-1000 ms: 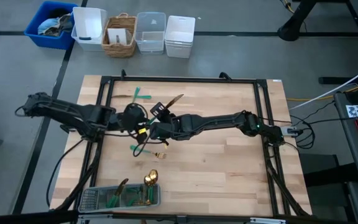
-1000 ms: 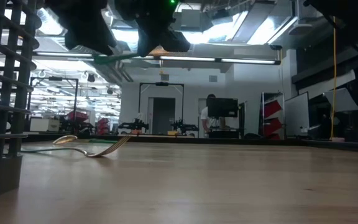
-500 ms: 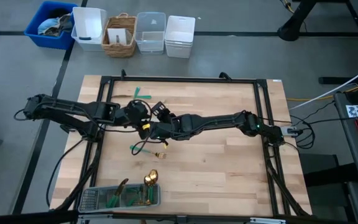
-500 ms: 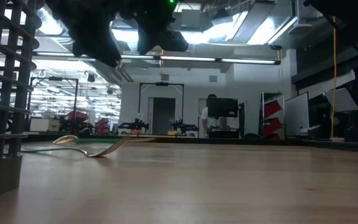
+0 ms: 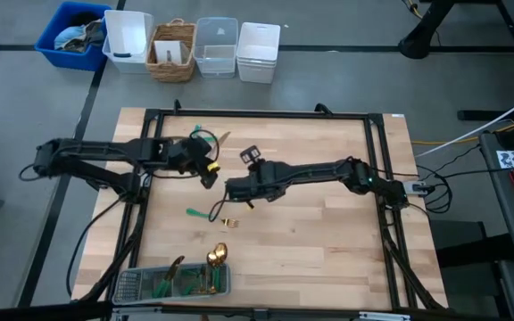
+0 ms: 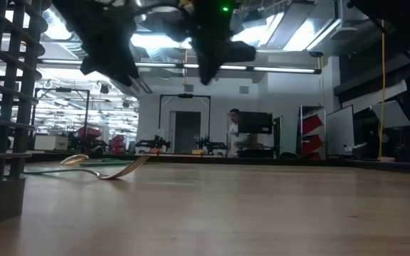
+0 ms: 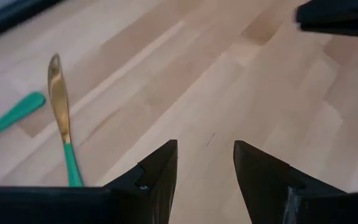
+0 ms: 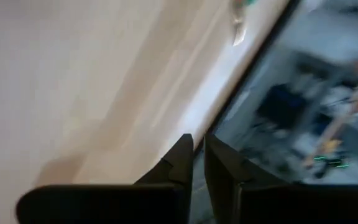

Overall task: Sort silverware
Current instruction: Put the bottom knife into the cutlery rack

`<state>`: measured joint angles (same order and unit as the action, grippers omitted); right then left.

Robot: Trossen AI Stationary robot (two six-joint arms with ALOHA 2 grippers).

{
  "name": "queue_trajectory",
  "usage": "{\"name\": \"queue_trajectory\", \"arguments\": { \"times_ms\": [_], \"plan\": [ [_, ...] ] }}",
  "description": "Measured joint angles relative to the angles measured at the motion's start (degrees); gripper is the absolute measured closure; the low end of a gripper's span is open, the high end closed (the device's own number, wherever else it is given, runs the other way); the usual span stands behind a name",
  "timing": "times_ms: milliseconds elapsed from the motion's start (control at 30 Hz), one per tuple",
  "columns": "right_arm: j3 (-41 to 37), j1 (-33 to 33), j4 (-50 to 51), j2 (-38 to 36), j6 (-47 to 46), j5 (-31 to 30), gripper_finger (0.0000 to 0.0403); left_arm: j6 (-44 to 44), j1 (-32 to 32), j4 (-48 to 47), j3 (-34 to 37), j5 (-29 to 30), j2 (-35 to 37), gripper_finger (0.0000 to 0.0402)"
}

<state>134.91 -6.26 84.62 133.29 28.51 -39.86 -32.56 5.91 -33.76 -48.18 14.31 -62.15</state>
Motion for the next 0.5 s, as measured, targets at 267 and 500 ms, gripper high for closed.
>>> {"name": "queue_trajectory", "arguments": {
  "times_ms": [267,500],
  "plan": [
    [-0.4,6.0,5.4,-0.2,-9.5,9.1,0.0363,3.6,11.9,0.1,0.0,-12.2,-4.7,0.0251],
    [-0.4,11.1,5.4,-0.4,-12.0,17.6,0.0363,9.6,20.8,0.0,0.0,-17.9,-13.0,0.0251]
  ]
}}
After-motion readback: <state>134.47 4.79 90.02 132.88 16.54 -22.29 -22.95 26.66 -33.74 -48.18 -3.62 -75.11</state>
